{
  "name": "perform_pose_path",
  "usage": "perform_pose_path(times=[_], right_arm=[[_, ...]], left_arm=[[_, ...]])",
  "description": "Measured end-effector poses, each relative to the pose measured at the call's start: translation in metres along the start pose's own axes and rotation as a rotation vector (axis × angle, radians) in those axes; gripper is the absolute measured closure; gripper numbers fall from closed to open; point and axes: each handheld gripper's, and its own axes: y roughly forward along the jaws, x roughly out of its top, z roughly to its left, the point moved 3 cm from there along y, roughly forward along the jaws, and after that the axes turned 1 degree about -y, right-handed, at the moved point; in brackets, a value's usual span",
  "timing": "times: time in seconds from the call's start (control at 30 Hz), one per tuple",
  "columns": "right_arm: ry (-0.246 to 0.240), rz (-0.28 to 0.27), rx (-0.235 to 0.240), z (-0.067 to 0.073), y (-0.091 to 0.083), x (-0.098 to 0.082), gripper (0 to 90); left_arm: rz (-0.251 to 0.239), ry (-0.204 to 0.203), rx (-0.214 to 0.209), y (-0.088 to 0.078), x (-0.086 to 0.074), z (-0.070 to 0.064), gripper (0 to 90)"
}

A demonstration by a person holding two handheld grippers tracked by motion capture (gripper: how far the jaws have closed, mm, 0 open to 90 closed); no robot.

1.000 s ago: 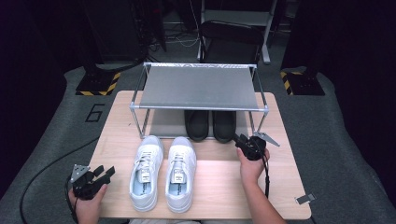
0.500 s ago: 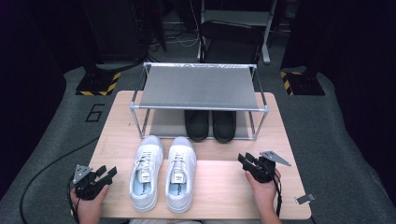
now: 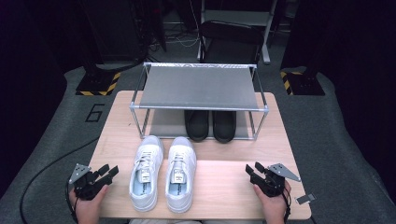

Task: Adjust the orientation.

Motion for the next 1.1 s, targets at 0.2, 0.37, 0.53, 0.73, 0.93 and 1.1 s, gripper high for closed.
perform_pose_path(times=[0.2,0.37,0.53,0.73,0.93,1.1], right_arm=[[0.031,0.017,0.033,0.001,0.004,-0.004,50.9],[0.06,0.028,0.046,0.0,0.005,-0.006,50.9],[0.071,0.032,0.053,-0.001,0.005,-0.007,51.1],[0.062,0.029,0.089,-0.001,0.005,-0.007,52.3],[0.078,0.024,0.075,-0.002,0.004,-0.007,52.2],[0.094,0.013,0.08,-0.002,0.005,-0.007,50.7]], left_arm=[[0.013,0.016,-0.021,-0.001,0.008,-0.014,49.0],[0.008,0.008,-0.049,-0.004,0.013,-0.022,49.4],[0.026,0.023,-0.052,-0.005,0.015,-0.032,48.3],[-0.01,0.031,-0.07,-0.01,0.022,-0.047,51.2],[0.0,0.031,-0.115,-0.016,0.023,-0.064,52.8],[0.032,0.052,-0.119,-0.015,0.015,-0.072,53.0]])
